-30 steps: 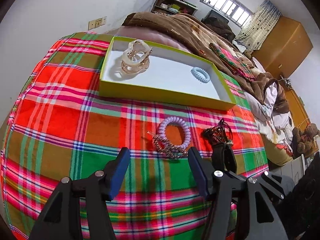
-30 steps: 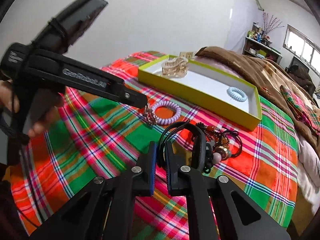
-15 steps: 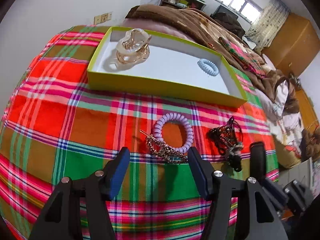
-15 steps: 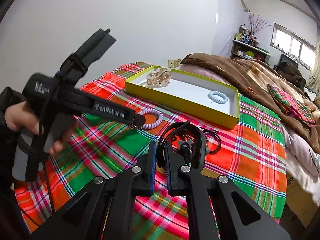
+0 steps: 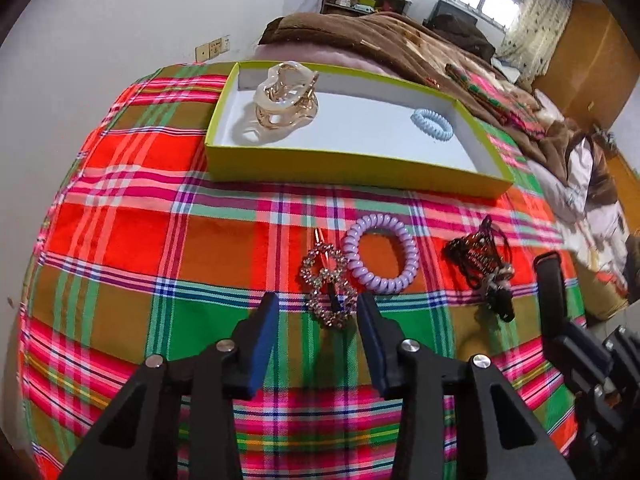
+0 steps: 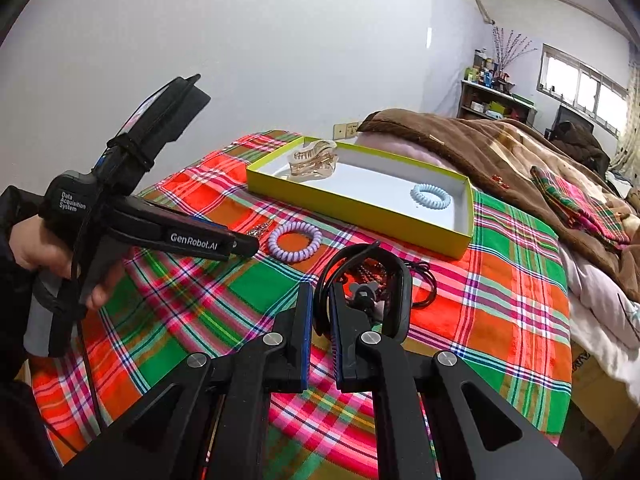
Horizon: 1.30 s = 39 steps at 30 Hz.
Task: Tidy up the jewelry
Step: 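Grasp the gold jeweled hair clip with the left tool while the right tool holds the black wristband, then carry the jeweled clip with the left tool while the right tool carries the wristband into the box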
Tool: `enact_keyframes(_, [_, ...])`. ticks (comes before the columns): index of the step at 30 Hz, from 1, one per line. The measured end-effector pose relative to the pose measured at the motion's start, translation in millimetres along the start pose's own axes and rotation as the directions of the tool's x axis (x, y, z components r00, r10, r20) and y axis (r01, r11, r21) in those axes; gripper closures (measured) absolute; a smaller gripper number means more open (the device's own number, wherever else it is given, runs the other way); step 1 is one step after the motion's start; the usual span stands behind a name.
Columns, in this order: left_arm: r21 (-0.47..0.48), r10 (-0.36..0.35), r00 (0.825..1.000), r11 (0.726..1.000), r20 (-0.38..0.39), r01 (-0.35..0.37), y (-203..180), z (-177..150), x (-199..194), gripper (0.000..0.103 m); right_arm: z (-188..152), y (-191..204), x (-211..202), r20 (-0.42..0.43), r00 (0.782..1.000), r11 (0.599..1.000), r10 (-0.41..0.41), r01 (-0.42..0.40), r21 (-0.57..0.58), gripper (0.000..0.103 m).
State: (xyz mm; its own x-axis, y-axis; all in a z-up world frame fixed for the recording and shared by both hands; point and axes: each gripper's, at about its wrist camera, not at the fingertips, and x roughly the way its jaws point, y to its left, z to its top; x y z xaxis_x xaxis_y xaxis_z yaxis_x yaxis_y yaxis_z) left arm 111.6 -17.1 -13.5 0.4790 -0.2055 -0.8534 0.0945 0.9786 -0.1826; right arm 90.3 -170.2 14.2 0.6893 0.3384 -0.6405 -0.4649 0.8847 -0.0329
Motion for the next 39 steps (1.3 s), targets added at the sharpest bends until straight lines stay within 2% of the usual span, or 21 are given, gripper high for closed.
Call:
enact_keyframes(5, [-0.015, 0.024, 1.0, 1.0, 0.003, -0.024, -0.3, 7.5, 7.2, 0.059, 0.8, 1.6, 2.0, -0.001, 1.0, 1.0, 0.002, -0.002, 0.001, 0.095])
enact_keyframes(11, [0.039, 0.076, 0.997, 0.996, 0.009, -0.076, -9.9, 8.4, 10.4, 0.06, 2.3, 2.7, 5.0, -0.004, 1.0, 1.0, -0.001, 0.001, -0.005, 0.095])
enact_keyframes(13, [0.06, 0.089, 0.996, 0.994, 0.016, -0.09, -12.4, 7.0, 10.3, 0.066, 2.6, 3.3, 4.6, -0.002, 1.0, 1.0, -0.001, 0.001, -0.006, 0.095])
enact_keyframes(14, [0.066, 0.091, 0.996, 0.994, 0.017, -0.092, -12.9, 7.1, 9.9, 0.073, 3.0, 3.4, 4.3, -0.002, 1.0, 1.0, -0.001, 0.001, -0.007, 0.095])
enact_keyframes(22, [0.071, 0.084, 0.996, 0.994, 0.028, -0.086, -10.5, 6.5, 3.4, 0.075, 4.5, 2.1, 4.1, -0.002, 1.0, 1.0, -0.012, 0.012, -0.005, 0.095])
enact_keyframes(39, [0.09, 0.056, 0.99, 0.994, 0.13, -0.068, -5.1, 23.5, -38.2, 0.075, 35.2, -3.2, 2.0, 0.031, 0.998, 0.998, -0.052, 0.052, -0.027, 0.095])
